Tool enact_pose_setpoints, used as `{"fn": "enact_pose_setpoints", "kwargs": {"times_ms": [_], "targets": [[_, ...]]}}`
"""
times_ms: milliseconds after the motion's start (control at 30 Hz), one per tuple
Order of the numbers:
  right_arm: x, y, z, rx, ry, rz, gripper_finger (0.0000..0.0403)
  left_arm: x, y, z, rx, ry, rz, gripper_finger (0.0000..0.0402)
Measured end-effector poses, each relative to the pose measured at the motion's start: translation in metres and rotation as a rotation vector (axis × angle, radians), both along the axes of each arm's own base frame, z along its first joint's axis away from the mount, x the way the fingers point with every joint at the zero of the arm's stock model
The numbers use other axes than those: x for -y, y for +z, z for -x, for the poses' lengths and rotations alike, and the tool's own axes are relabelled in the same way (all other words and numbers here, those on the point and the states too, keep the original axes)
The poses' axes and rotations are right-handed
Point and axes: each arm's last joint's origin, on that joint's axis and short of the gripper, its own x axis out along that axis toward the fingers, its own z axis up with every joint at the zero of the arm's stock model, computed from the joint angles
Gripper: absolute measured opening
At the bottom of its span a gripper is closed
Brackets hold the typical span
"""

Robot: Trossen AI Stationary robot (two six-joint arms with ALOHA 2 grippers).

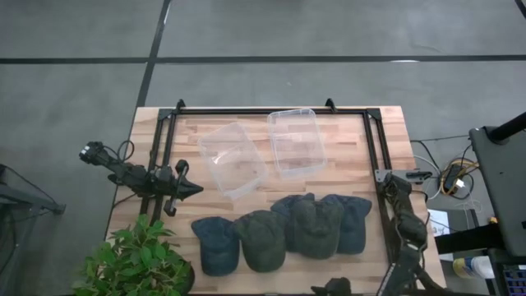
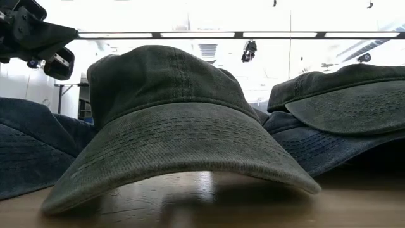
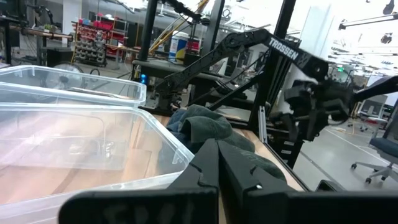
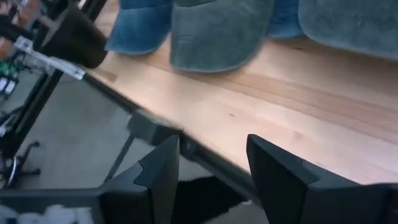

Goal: Pick & Place hat
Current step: Put the left dark green cap into the right transparent bin

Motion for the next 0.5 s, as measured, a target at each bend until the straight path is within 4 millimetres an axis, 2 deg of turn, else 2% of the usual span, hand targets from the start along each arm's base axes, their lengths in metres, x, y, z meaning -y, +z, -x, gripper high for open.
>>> {"fn": "enact_pose_setpoints", "kwargs": {"times_ms": [233, 400, 500], "targets": [[-0.001, -0.03, -0.022, 0.178, 0.031, -0.011, 0.0167, 0.0, 0.0, 0.0, -0.001, 0.0, 0.0, 0.0], [-0.008, -0.033, -0.034, 0.445, -0.008, 0.01, 0.0168, 0.0, 0.0, 0.0, -0.001, 0.0, 0.0, 0.0], [-0.016, -0.034, -0.032, 0.545, -0.018, 0.047, 0.0168, 0.0, 0.0, 0.0, -0.001, 0.0, -0.001, 0.0]]}}
